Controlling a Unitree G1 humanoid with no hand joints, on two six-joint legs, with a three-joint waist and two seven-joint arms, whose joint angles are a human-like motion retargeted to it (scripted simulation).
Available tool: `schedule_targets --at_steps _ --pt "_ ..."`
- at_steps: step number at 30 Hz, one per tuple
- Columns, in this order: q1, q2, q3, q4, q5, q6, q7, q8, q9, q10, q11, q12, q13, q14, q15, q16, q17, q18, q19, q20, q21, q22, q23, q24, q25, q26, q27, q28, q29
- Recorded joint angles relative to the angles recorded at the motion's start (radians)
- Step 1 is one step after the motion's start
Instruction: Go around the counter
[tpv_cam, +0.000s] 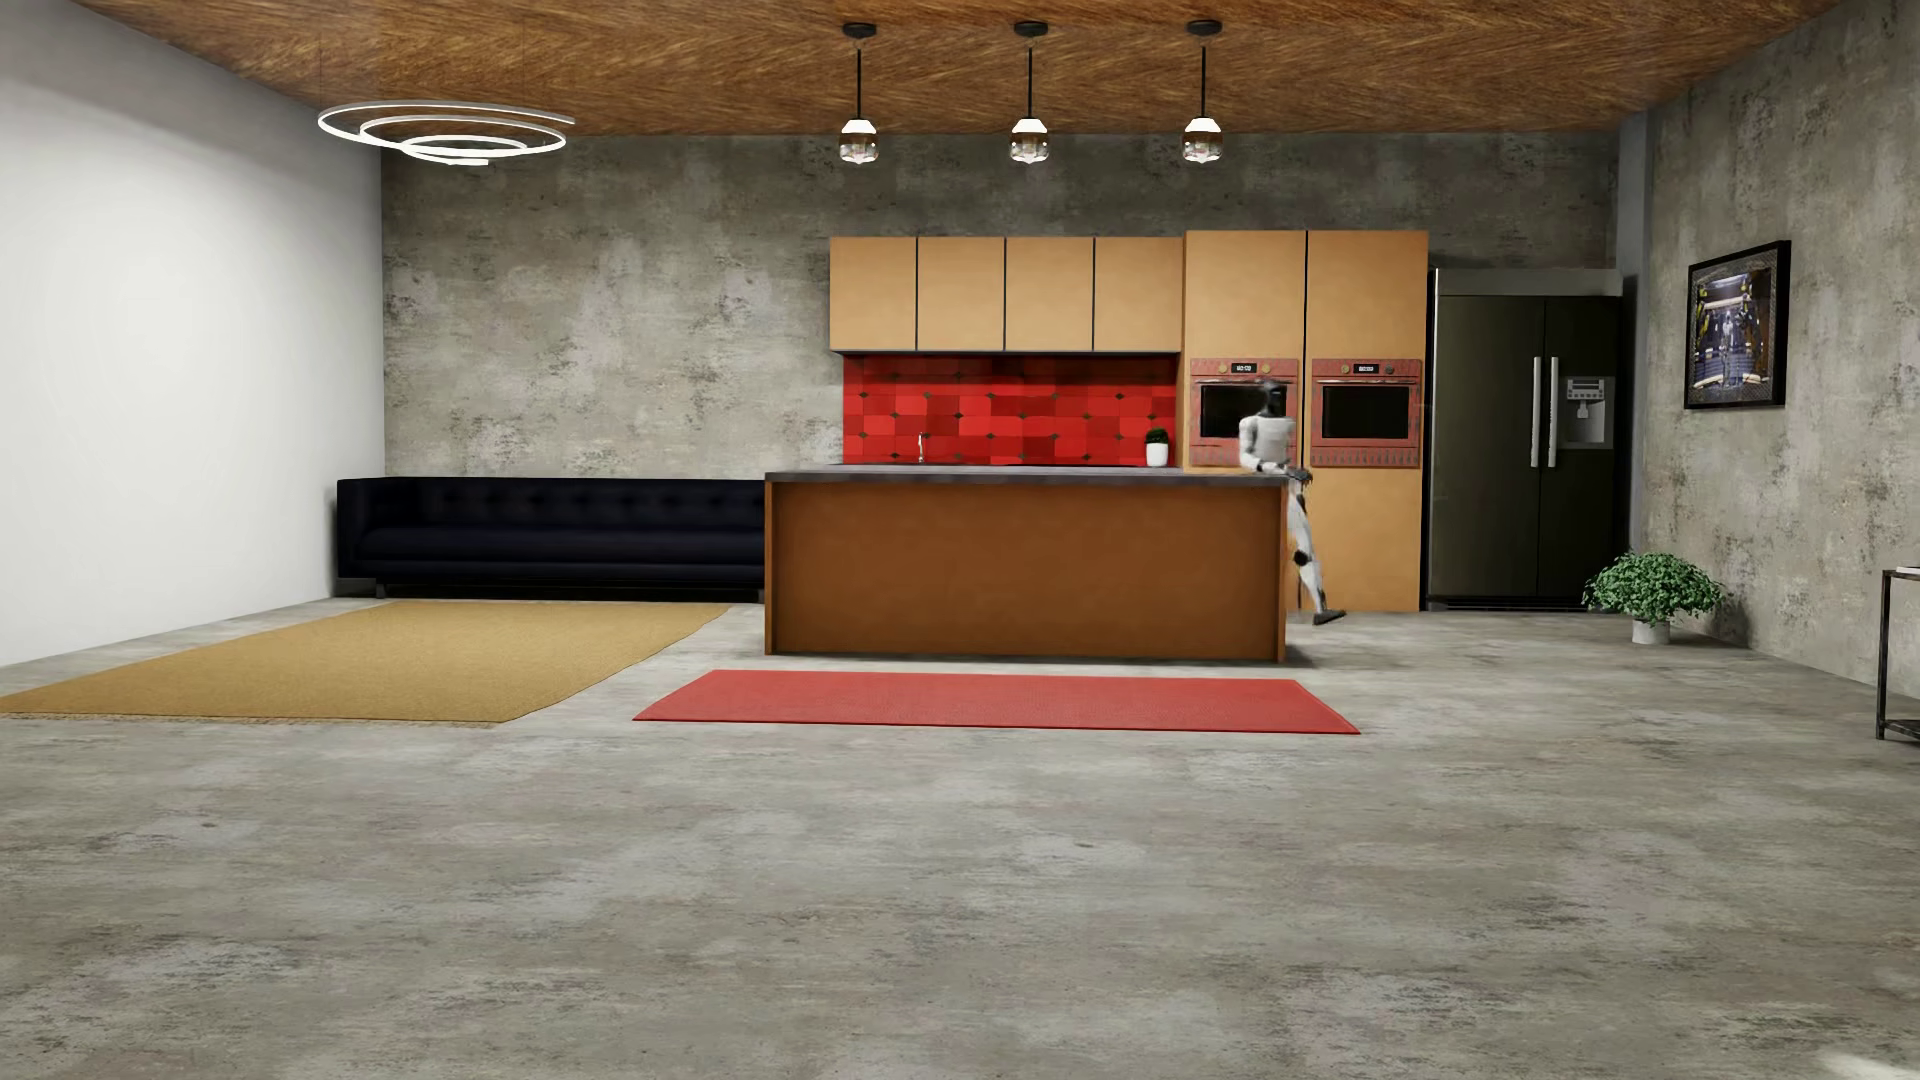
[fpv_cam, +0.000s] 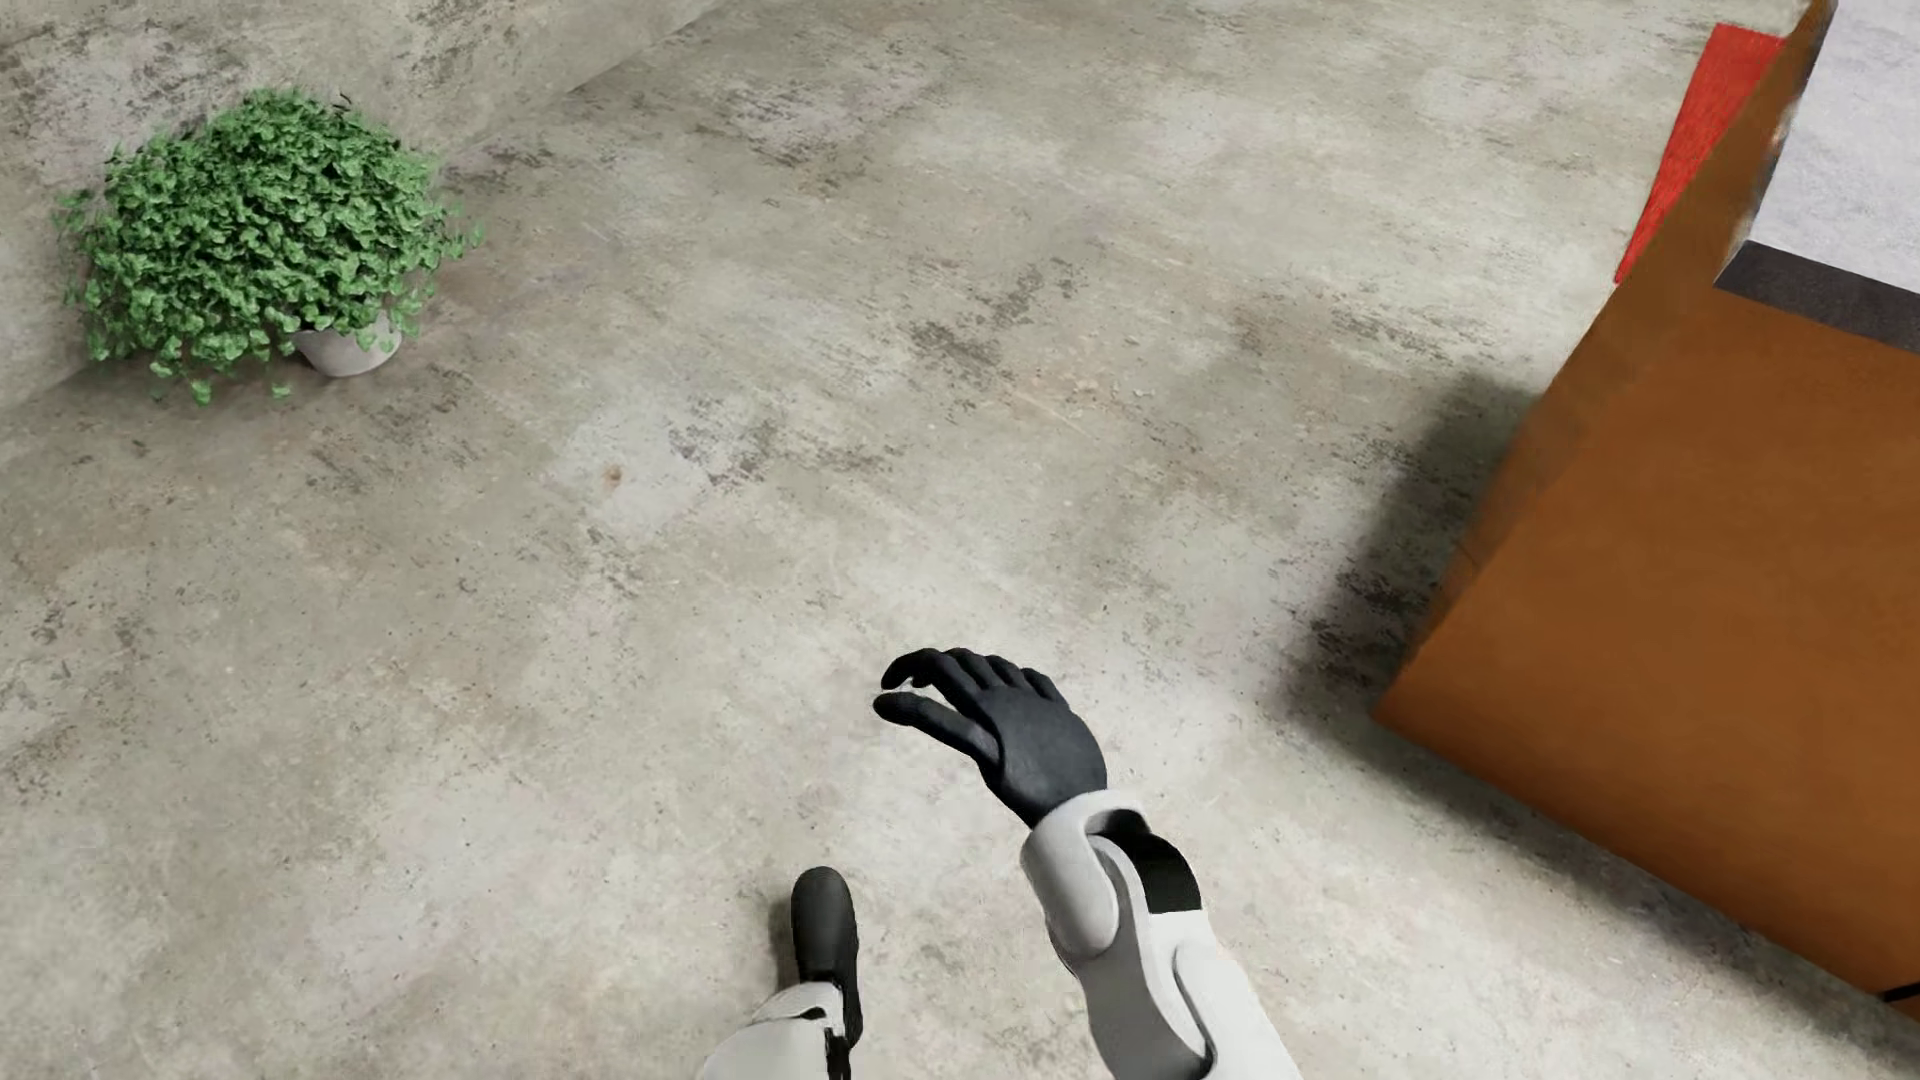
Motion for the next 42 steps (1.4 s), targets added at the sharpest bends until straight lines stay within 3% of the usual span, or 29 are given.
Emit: schedule_targets --at_steps 2,4,5,6,7,8,9,10,11,14,16,18,20,21,23,24,25,27,28,29,30,31,33,34,35,37,39,40,42 --pt "-0.015 0.075 0.003 -0.037 -0.030 -0.008 -0.010 0.001 0.003 0.126 0.028 -0.006 0.047 0.126 0.025 -0.024 -0.049 0.098 0.008 0.051 -0.031 -0.015 0.032 -0.026 -0.024 0.026 0.080 0.016 -0.032" --pt "-0.008 0.105 0.013 -0.027 -0.071 -0.031 0.019 -0.014 0.008 0.322 0.153 0.033 0.072 0.143 0.135 -0.070 -0.063 0.105 0.016 0.145 -0.061 -0.048 0.228 -0.097 -0.121 0.045 0.226 0.067 -0.032" --pt "0.001 0.067 0.020 -0.013 -0.098 -0.047 0.051 -0.036 0.012 0.411 0.294 0.057 0.069 0.062 0.222 -0.090 -0.047 0.117 0.065 0.189 -0.100 -0.058 0.387 -0.133 -0.146 0.048 0.314 0.090 -0.028" --pt "0.024 -0.012 0.030 -0.005 -0.138 -0.063 0.087 -0.077 0.016 0.458 0.489 0.068 0.057 0.004 0.297 -0.105 -0.035 0.111 0.177 0.218 -0.139 -0.045 0.571 -0.153 -0.177 0.056 0.447 0.105 0.014" --pt "0.059 -0.113 0.040 -0.002 -0.200 -0.079 0.123 -0.130 0.018 0.473 0.682 0.063 0.044 -0.040 0.393 -0.116 -0.061 0.108 0.273 0.231 -0.167 -0.017 0.768 -0.157 -0.279 0.068 0.504 0.111 0.089" --pt "0.097 -0.217 0.044 -0.004 -0.272 -0.096 0.154 -0.181 0.019 0.473 0.833 0.042 0.047 -0.078 0.436 -0.102 -0.079 0.109 0.261 0.230 -0.072 0.018 0.891 -0.138 -0.416 0.082 0.514 0.098 0.238" --pt "0.137 -0.313 0.041 -0.008 -0.331 -0.113 0.175 -0.226 0.021 0.465 0.935 0.018 0.072 -0.111 0.382 -0.074 -0.123 0.111 0.216 0.208 0.036 0.048 0.918 -0.097 -0.544 0.082 0.389 0.071 0.342" --pt "0.178 -0.402 0.030 -0.018 -0.376 -0.128 0.190 -0.267 0.021 0.446 0.994 -0.004 0.121 -0.135 0.348 -0.047 -0.168 0.111 0.203 0.196 0.051 0.069 0.864 -0.062 -0.596 0.063 0.251 0.057 0.335" --pt "0.222 -0.482 0.014 -0.032 -0.398 -0.141 0.201 -0.294 0.021 0.419 1.009 -0.018 0.189 -0.153 0.347 -0.039 -0.184 0.107 0.201 0.186 -0.062 0.070 0.800 -0.046 -0.530 0.056 0.195 0.057 0.295" --pt "0.346 -0.663 -0.025 -0.072 -0.402 -0.161 0.218 -0.329 0.013 0.353 0.791 -0.059 0.402 -0.212 0.309 -0.027 -0.072 0.089 0.211 0.191 -0.501 0.074 0.627 -0.050 -0.170 0.023 0.276 0.070 0.159" --pt "0.413 -0.684 -0.039 -0.091 -0.429 -0.167 0.219 -0.404 0.007 0.316 0.413 -0.120 0.476 -0.248 0.310 -0.009 0.011 0.072 0.195 0.173 -0.604 0.082 0.553 -0.044 -0.058 0.029 0.340 0.069 0.000" --pt "0.475 -0.646 -0.048 -0.119 -0.440 -0.169 0.208 -0.517 0.001 0.271 -0.058 -0.206 0.514 -0.275 0.402 0.010 0.066 0.056 0.197 0.127 -0.592 0.122 0.540 -0.021 -0.070 0.040 0.394 0.061 -0.066" --pt "0.547 -0.706 -0.052 -0.149 -0.439 -0.166 0.203 -0.494 -0.001 0.233 -0.218 -0.283 0.518 -0.311 0.297 0.017 0.073 0.039 0.341 0.074 -0.516 0.166 0.568 0.008 -0.153 0.039 0.409 0.054 0.017" --pt "0.591 -0.745 -0.054 -0.153 -0.439 -0.160 0.209 -0.439 0.000 0.217 -0.166 -0.296 0.503 -0.327 0.326 0.019 0.054 0.029 0.262 0.057 -0.450 0.161 0.588 0.018 -0.233 0.031 0.375 0.059 0.065" --pt "0.683 -0.751 -0.060 -0.156 -0.473 -0.149 0.209 -0.486 -0.002 0.191 -0.051 -0.283 0.476 -0.339 0.373 0.008 0.028 0.004 0.149 0.041 -0.380 0.109 0.576 0.005 -0.391 0.001 0.343 0.080 0.072" --pt "0.718 -0.730 -0.066 -0.148 -0.516 -0.142 0.184 -0.559 -0.005 0.188 0.009 -0.276 0.484 -0.322 0.399 0.002 0.051 -0.007 0.082 0.027 -0.415 0.084 0.528 -0.015 -0.404 -0.015 0.347 0.075 0.032" --pt "0.752 -0.707 -0.075 -0.134 -0.542 -0.131 0.159 -0.598 -0.009 0.207 0.054 -0.259 0.494 -0.285 0.470 0.001 0.090 -0.003 0.024 0.014 -0.475 0.054 0.476 -0.044 -0.370 -0.031 0.363 0.069 -0.012" --pt "0.756 -0.684 -0.085 -0.071 -0.525 -0.089 0.141 -0.609 -0.009 0.343 0.186 -0.179 0.445 -0.176 0.365 0.007 0.153 0.027 0.023 0.022 -0.581 -0.024 0.452 -0.096 -0.209 -0.029 0.379 0.065 -0.054" --pt "0.711 -0.663 -0.085 -0.021 -0.491 -0.065 0.160 -0.612 -0.007 0.473 0.208 -0.129 0.391 -0.084 0.321 0.003 0.149 0.071 0.027 0.041 -0.598 -0.056 0.496 -0.108 -0.155 -0.006 0.387 0.071 -0.026" --pt "0.655 -0.628 -0.081 0.042 -0.443 -0.043 0.184 -0.609 -0.006 0.628 0.191 -0.081 0.317 0.003 0.299 -0.007 0.119 0.097 0.031 0.059 -0.574 -0.075 0.571 -0.111 -0.162 0.015 0.408 0.068 0.030" --pt "0.584 -0.588 -0.073 0.093 -0.390 -0.023 0.190 -0.595 -0.005 0.772 0.159 -0.037 0.238 0.104 0.285 -0.015 0.069 0.137 0.035 0.068 -0.505 -0.083 0.656 -0.107 -0.241 0.028 0.420 0.049 0.081" --pt "0.499 -0.548 -0.063 0.082 -0.343 -0.005 0.140 -0.576 -0.004 0.870 0.124 -0.010 0.153 0.140 0.274 -0.024 0.015 0.113 0.040 0.069 -0.384 -0.071 0.728 -0.098 -0.385 0.039 0.390 0.036 0.159" --pt "0.352 -0.477 -0.050 0.029 -0.271 0.014 0.063 -0.532 -0.010 0.911 0.057 0.028 0.001 -0.052 0.256 -0.023 -0.059 0.098 0.048 0.072 -0.196 -0.044 0.747 -0.061 -0.651 0.047 0.259 -0.001 0.199" --pt "0.305 -0.442 -0.045 0.064 -0.240 0.020 0.098 -0.507 -0.016 0.860 0.021 0.038 -0.051 -0.113 0.248 -0.015 -0.061 0.138 0.053 0.082 -0.186 -0.029 0.712 -0.055 -0.694 0.049 0.230 -0.009 0.166" --pt "0.276 -0.400 -0.038 0.102 -0.210 0.027 0.150 -0.481 -0.021 0.763 -0.022 0.047 -0.086 -0.143 0.244 -0.012 -0.040 0.151 0.058 0.094 -0.227 -0.018 0.660 -0.054 -0.660 0.051 0.221 -0.005 0.105" --pt "0.238 -0.330 -0.021 0.119 -0.166 0.043 0.267 -0.425 -0.027 0.469 -0.092 0.054 -0.132 -0.141 0.230 -0.008 0.027 0.206 0.069 0.109 -0.358 -0.002 0.544 -0.049 -0.424 0.051 0.207 -0.002 0.001" --pt "0.172 -0.281 -0.007 0.039 -0.146 0.046 0.277 -0.376 -0.022 0.248 -0.096 0.054 -0.152 -0.062 0.182 -0.015 0.049 0.133 0.078 0.123 -0.394 -0.003 0.453 -0.059 -0.196 0.043 0.160 0.007 -0.045" --pt "0.134 -0.255 -0.006 -0.005 -0.141 0.044 0.266 -0.362 -0.019 0.193 -0.086 0.052 -0.150 0.003 0.151 -0.015 0.040 0.107 0.082 0.117 -0.381 -0.005 0.424 -0.055 -0.142 0.036 0.154 0.008 -0.060" --pt "0.126 -0.195 -0.017 0.003 -0.128 0.044 0.507 -0.375 -0.023 0.176 -0.060 0.037 -0.108 0.008 0.084 -0.016 -0.006 0.129 0.090 0.099 -0.331 -0.014 0.387 -0.043 -0.161 0.033 0.174 0.006 -0.082"
